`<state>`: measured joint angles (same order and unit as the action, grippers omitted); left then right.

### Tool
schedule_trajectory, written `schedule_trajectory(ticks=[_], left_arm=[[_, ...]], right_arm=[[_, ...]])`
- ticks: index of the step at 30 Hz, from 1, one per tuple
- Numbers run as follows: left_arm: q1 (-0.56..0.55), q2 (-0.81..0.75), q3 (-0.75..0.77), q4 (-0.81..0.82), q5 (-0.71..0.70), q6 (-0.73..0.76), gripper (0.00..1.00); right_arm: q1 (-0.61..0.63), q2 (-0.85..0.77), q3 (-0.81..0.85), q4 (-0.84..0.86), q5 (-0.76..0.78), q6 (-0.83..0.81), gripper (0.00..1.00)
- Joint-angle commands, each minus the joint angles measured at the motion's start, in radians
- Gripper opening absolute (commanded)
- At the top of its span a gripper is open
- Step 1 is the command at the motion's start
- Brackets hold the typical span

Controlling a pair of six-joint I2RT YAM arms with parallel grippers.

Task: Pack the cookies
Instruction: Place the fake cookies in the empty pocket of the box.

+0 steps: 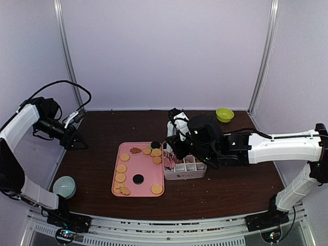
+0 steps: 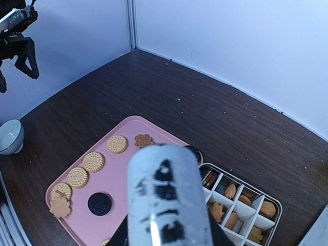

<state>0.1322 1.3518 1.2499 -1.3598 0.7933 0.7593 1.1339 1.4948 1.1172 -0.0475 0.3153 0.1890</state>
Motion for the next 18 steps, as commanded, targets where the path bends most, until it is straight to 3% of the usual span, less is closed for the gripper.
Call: schedule_trajectory(ticks=[1,10,18], left_arm=[[0.010,-0.002,0.014,-0.006,0.023,0.021,0.91],[0.010,0.003,0.019,-0.008,0.033,0.022,0.91],[0.010,-0.005,0.014,-0.017,0.029,0.032,0.91]], right_arm=[[0.015,-0.009,0.010,0.033,0.008,0.024,0.27],[0.021,-0.002,0.015,0.013,0.017,0.027,0.40],[0.022,-0.004,0.043,0.000,0.024,0.005,0.43]])
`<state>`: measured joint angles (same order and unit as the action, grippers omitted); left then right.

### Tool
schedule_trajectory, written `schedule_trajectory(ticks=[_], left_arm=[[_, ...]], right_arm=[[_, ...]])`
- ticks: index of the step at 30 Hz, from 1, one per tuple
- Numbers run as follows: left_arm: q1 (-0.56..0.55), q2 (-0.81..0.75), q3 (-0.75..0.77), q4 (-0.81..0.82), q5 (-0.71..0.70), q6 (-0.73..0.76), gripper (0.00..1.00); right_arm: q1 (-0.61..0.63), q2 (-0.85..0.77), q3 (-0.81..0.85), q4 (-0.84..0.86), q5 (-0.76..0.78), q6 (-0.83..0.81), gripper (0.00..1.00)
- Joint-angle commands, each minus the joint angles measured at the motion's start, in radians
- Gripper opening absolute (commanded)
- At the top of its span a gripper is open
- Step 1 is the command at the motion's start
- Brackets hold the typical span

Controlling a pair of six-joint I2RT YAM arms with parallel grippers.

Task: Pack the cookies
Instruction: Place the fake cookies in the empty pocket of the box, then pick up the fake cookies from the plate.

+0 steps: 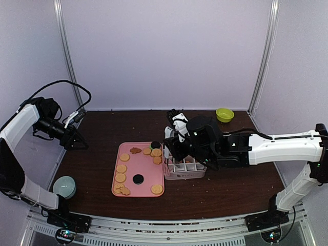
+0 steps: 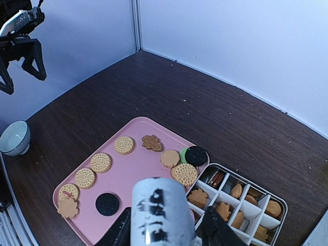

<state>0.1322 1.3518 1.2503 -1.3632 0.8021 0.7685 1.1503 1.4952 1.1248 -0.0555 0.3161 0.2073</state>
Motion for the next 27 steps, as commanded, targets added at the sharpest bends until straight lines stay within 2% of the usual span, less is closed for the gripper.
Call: schedule_trajectory(ticks=[1,6,13,21,27], left_arm=[[0.010,-0.005,0.013,-0.013,0.022,0.023,0.91],[0.010,-0.001,0.012,-0.013,0.022,0.025,0.91],[0.010,-0.003,0.014,-0.013,0.020,0.024,0.91],[0.010,-0.002,0.011,-0.012,0.026,0.026,0.91],[0.010,0.003,0.009,-0.009,0.032,0.021,0.91]], right_arm=[[0.005,-0.003,0.036,0.010,0.020,-0.014,0.43],[0.013,-0.003,0.060,0.023,0.017,-0.027,0.39],[0.016,0.011,0.115,0.025,0.019,-0.047,0.23],[0.036,0.039,0.211,0.034,-0.002,-0.082,0.22],[0.064,0.174,0.326,0.096,-0.089,-0.056,0.23]])
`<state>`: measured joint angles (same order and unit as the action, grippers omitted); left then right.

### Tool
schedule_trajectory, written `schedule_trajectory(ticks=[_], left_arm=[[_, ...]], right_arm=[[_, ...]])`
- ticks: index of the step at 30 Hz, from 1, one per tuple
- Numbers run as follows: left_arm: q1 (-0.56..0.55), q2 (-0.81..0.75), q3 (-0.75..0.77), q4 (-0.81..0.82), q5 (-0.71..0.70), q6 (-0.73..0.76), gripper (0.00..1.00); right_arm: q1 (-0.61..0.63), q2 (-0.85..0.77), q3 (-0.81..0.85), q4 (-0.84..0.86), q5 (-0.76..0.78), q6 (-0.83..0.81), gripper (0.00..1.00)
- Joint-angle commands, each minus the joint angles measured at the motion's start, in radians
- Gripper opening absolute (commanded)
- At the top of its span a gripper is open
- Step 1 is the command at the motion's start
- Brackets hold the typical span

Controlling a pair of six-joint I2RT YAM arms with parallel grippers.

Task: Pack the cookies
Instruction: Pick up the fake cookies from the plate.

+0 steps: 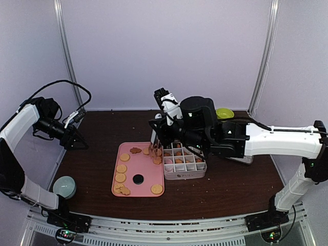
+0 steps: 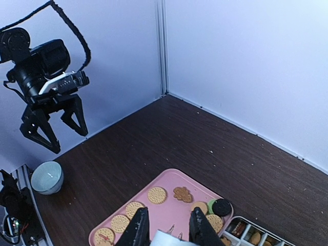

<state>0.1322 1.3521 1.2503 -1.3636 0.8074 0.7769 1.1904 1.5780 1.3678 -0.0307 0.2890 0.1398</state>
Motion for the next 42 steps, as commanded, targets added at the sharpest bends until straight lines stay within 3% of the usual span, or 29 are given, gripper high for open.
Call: schedule_trajectory(ticks=[1,12,22,42], left_arm=[[0.010,0.001,0.008,-0.008,0.024,0.012,0.91],[0.024,-0.024,-0.009,0.008,-0.007,0.010,0.92],[0.025,-0.014,-0.015,0.007,0.003,0.018,0.92],[0.027,-0.010,-0.011,-0.001,0.009,0.022,0.92]], right_arm=[[0.032,0.125,0.116,0.078,-0.072,0.011,0.23],[0.073,0.443,0.422,0.081,-0.154,0.019,0.22],[0.075,0.543,0.458,0.078,-0.207,0.018,0.28],[0.092,0.565,0.460,-0.012,-0.085,-0.112,0.36]])
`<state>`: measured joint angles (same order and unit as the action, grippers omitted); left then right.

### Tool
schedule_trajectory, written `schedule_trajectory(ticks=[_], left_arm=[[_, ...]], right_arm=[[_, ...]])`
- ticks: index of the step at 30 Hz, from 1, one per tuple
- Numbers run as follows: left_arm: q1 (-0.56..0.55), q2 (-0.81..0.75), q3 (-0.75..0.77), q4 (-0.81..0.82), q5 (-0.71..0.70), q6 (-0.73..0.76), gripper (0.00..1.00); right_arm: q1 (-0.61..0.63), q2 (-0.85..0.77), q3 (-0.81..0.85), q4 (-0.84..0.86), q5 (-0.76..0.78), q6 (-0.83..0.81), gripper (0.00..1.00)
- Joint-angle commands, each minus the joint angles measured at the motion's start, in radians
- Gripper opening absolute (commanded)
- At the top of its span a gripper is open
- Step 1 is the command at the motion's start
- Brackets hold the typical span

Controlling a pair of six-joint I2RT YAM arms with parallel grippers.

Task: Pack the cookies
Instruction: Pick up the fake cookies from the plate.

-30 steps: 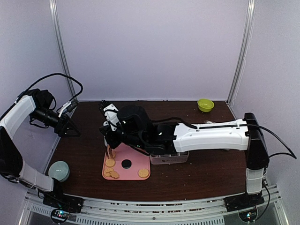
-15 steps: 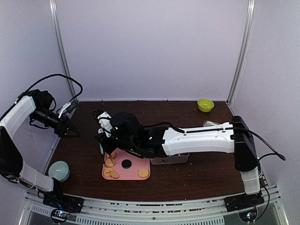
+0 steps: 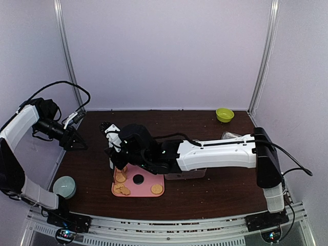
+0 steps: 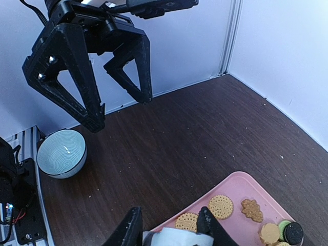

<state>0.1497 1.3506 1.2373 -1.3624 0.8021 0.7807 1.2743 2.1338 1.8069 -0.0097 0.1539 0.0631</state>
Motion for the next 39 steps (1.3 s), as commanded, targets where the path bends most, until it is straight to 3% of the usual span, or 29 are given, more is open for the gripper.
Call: schedule_trajectory(ticks=[1,25,39], left_arm=[[0.008,-0.008,0.003,-0.003,0.014,0.019,0.91],[0.010,-0.002,0.011,-0.012,0.025,0.026,0.91],[0.008,-0.003,0.008,-0.017,0.019,0.032,0.91]], right_arm=[[0.009,0.008,0.021,-0.036,0.057,-0.040,0.36],[0.030,-0.044,0.044,-0.126,0.145,-0.136,0.36],[0.028,-0.034,0.025,-0.113,0.120,-0.088,0.36]])
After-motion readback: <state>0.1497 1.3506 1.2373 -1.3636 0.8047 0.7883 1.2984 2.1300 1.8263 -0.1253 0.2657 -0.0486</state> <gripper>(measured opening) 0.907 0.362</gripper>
